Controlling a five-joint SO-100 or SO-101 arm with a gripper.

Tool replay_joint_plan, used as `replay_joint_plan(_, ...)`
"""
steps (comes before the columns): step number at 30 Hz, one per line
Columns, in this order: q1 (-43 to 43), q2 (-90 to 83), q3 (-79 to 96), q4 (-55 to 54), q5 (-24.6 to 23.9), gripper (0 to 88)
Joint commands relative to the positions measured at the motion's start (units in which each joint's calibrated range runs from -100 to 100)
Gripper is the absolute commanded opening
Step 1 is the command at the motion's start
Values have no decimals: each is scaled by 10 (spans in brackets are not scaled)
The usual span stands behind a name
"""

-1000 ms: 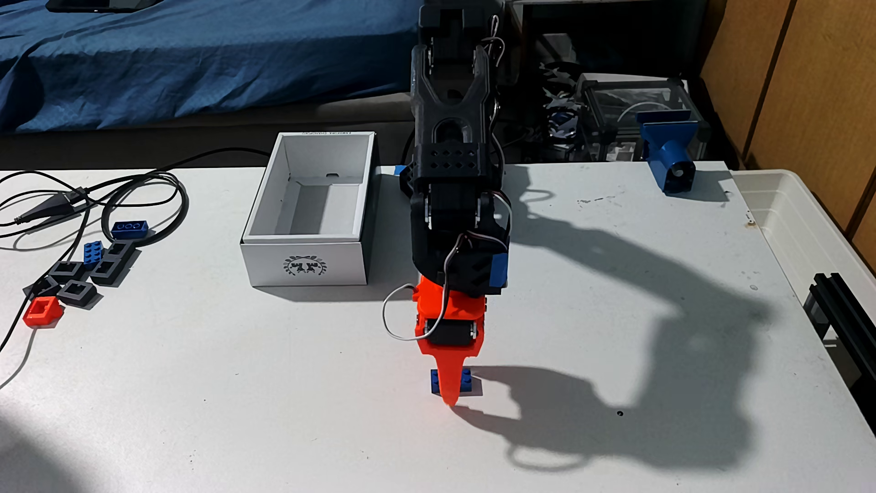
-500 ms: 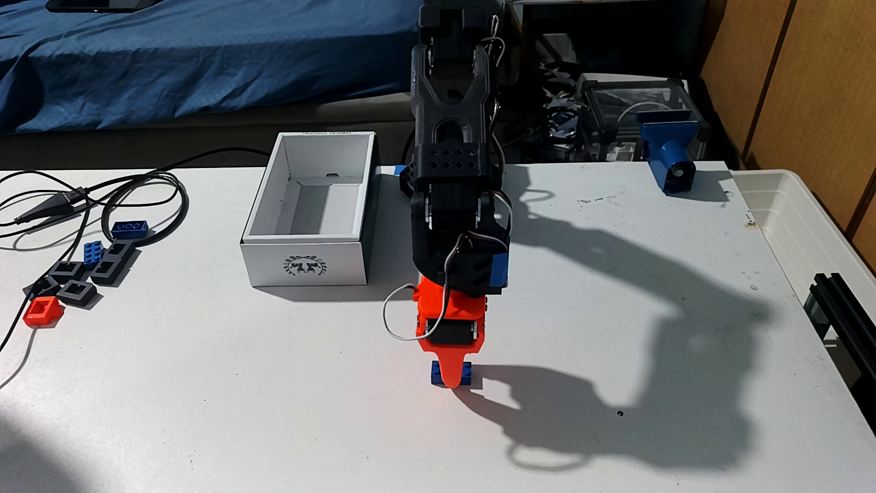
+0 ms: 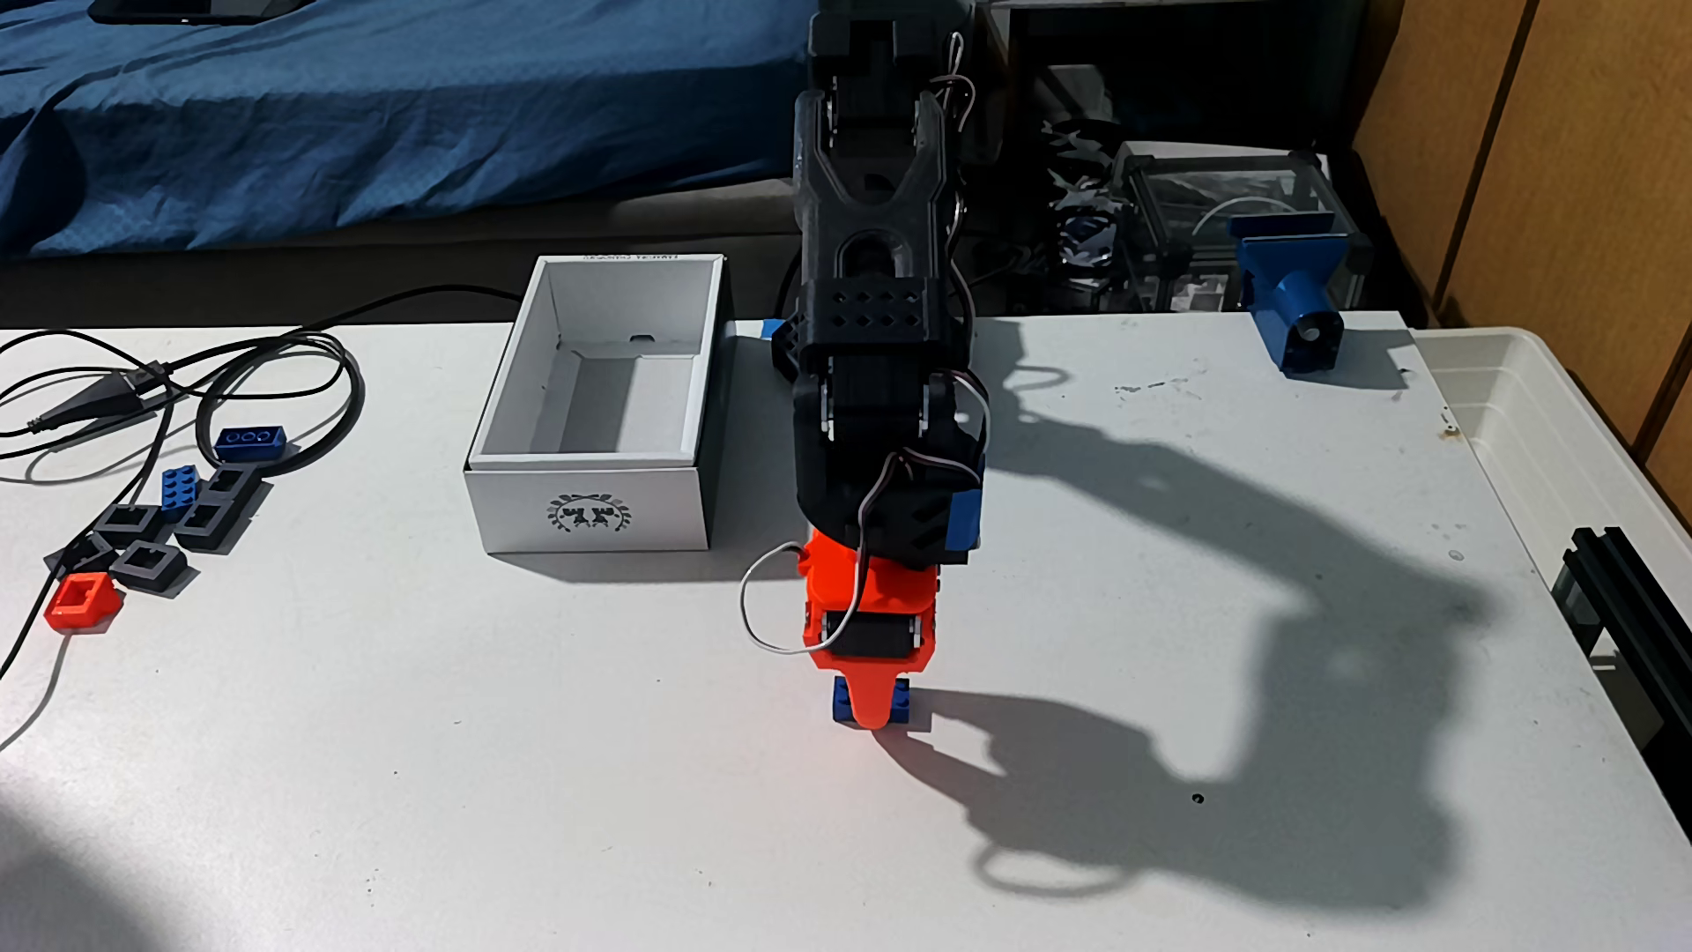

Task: Grab the blue brick and place in box

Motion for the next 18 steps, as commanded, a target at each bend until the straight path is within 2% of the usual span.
replay_joint_plan(1, 4, -9, -16, 19, -3, 7)
replay_joint_plan(18, 60, -12, -174, 179, 2, 9)
